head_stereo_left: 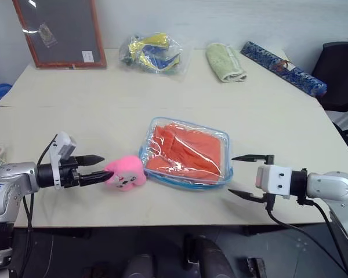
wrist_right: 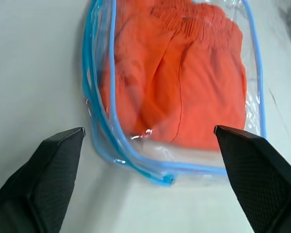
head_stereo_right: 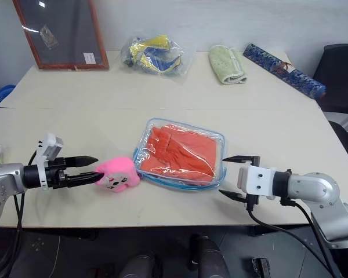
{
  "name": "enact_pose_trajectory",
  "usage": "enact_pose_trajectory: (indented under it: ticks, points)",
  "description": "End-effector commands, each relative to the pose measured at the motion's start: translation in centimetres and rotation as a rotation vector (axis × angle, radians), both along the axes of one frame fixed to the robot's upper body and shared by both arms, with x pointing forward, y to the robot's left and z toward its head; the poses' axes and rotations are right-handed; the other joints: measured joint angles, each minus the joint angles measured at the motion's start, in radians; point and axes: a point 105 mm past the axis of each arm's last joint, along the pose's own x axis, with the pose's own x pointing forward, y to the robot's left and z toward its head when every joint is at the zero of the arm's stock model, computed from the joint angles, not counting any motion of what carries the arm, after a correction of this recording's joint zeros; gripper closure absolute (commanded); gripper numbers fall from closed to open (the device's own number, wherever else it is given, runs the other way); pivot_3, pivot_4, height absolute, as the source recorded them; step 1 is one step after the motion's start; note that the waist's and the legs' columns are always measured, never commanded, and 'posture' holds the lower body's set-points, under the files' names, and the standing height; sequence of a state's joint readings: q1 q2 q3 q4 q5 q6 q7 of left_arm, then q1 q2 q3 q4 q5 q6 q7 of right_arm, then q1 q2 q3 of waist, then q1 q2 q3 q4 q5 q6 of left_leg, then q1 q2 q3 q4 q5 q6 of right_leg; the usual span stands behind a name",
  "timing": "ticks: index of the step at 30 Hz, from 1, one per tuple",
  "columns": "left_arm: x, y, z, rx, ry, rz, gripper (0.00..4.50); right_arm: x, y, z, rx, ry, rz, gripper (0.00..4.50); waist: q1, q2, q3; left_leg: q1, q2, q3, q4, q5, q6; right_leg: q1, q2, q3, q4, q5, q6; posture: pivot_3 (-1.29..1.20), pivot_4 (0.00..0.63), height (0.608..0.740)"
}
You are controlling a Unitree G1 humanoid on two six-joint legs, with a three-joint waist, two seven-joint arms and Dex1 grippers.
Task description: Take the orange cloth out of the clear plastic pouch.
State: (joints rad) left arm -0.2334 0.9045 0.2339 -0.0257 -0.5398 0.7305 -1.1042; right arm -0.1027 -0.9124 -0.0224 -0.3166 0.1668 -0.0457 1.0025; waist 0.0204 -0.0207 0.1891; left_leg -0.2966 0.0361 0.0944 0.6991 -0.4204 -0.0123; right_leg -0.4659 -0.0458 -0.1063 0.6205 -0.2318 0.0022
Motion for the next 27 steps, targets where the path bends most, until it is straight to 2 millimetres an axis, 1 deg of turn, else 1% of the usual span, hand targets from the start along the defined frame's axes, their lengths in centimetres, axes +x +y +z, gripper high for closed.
enact_pose_trajectory:
  ticks: [1, 4, 6, 8, 9, 11, 15, 20, 22, 23, 26, 27]
  points:
    - [0.0, -0.7, 0.3, 0.030, -0.016, -0.055, 0.03, 0.2, 1.0, 0.4, 0.000, -0.033, 0.028, 0.00, 0.000, 0.000, 0.000, 0.000, 0.000, 0.000, 0.000, 0.000, 0.000, 0.000, 0.000, 0.000, 0.000, 0.000, 0.000, 0.00, 0.150, 0.740]
    - [0.3, -1.4, -0.2, 0.041, -0.016, -0.087, 0.03, 0.8, 1.5, 0.0, -0.008, -0.036, 0.036, 0.00, 0.002, 0.000, 0.000, 0.000, -0.001, 0.000, 0.000, 0.000, 0.000, 0.000, 0.000, 0.000, 0.000, 0.000, 0.000, 0.00, 0.150, 0.740]
    - [0.5, -1.9, 0.0, 0.033, -0.024, -0.107, 0.03, 1.0, 1.5, -0.4, -0.026, -0.026, 0.042, 0.00, 0.002, 0.000, 0.000, 0.000, -0.001, 0.000, 0.000, 0.000, 0.000, 0.000, 0.000, 0.000, 0.000, 0.000, 0.000, 0.00, 0.150, 0.740]
    - [0.7, -2.4, 0.3, 0.018, -0.043, -0.124, 0.00, 1.3, 1.4, -0.7, -0.050, -0.029, 0.048, 0.38, 0.003, 0.000, 0.000, 0.000, -0.001, 0.000, 0.000, 0.000, 0.000, 0.000, 0.000, 0.000, 0.000, 0.000, 0.000, 0.00, 0.150, 0.740]
    - [1.0, -2.5, 0.5, 0.004, -0.049, -0.118, 0.19, 1.4, 1.3, -0.7, -0.054, -0.025, 0.046, 0.59, 0.003, 0.000, 0.000, 0.000, -0.001, 0.000, 0.000, 0.000, 0.000, 0.000, 0.000, 0.000, 0.000, 0.000, 0.000, 0.00, 0.150, 0.740]
    - [1.1, -2.6, 0.8, -0.014, -0.059, -0.116, 0.64, 1.6, 1.1, -0.7, -0.054, -0.023, 0.039, 1.25, 0.002, 0.000, 0.000, -0.001, -0.001, 0.000, 0.000, 0.000, 0.000, 0.000, 0.000, 0.000, 0.000, 0.000, 0.000, 0.00, 0.150, 0.740]
    - [1.2, -2.7, 0.8, -0.017, -0.061, -0.120, 1.92, 1.7, 0.8, -0.9, -0.063, -0.019, 0.032, 2.70, 0.000, 0.000, 0.000, 0.000, 0.000, 0.000, 0.000, 0.000, 0.000, 0.000, 0.001, 0.000, 0.000, 0.000, 0.000, 0.00, 0.150, 0.740]
    - [1.0, -2.8, 0.9, -0.033, -0.056, -0.128, 3.54, 1.6, 0.6, -1.6, -0.089, 0.001, 0.042, 4.45, 0.000, 0.000, 0.000, 0.000, 0.000, 0.000, 0.000, 0.000, 0.000, 0.000, 0.000, 0.000, 0.000, 0.000, 0.000, 0.00, 0.150, 0.740]
    - [0.9, -2.8, 0.9, -0.030, -0.039, -0.129, 4.20, 1.6, 0.6, -1.7, -0.088, 0.002, 0.040, 4.50, 0.000, 0.000, 0.000, 0.000, 0.000, 0.000, 0.000, 0.000, 0.000, 0.000, 0.000, 0.000, 0.000, 0.000, 0.000, 0.00, 0.150, 0.740]
    - [0.8, -2.7, 0.8, -0.028, -0.031, -0.127, 4.46, 1.7, 0.6, -1.7, -0.089, 0.001, 0.039, 4.50, 0.000, 0.000, 0.000, 0.000, 0.000, 0.000, 0.000, 0.000, 0.000, 0.000, 0.000, 0.000, 0.000, 0.000, 0.000, 0.00, 0.150, 0.740]
    - [0.7, -2.3, 0.7, -0.010, -0.032, -0.124, 4.46, 1.8, 0.4, -1.6, -0.097, -0.004, 0.035, 4.50, 0.000, 0.000, 0.000, 0.000, 0.000, 0.000, 0.000, 0.000, 0.000, 0.000, 0.000, 0.000, 0.000, 0.000, 0.000, 0.00, 0.150, 0.740]
    - [0.9, -1.9, 0.7, -0.007, -0.036, -0.104, 4.46, 1.8, 0.2, -1.5, -0.108, -0.007, 0.036, 4.50, 0.000, 0.000, 0.000, 0.000, 0.000, 0.000, 0.000, 0.000, 0.000, 0.000, 0.000, 0.000, 0.000, 0.000, 0.000, 0.00, 0.150, 0.740]
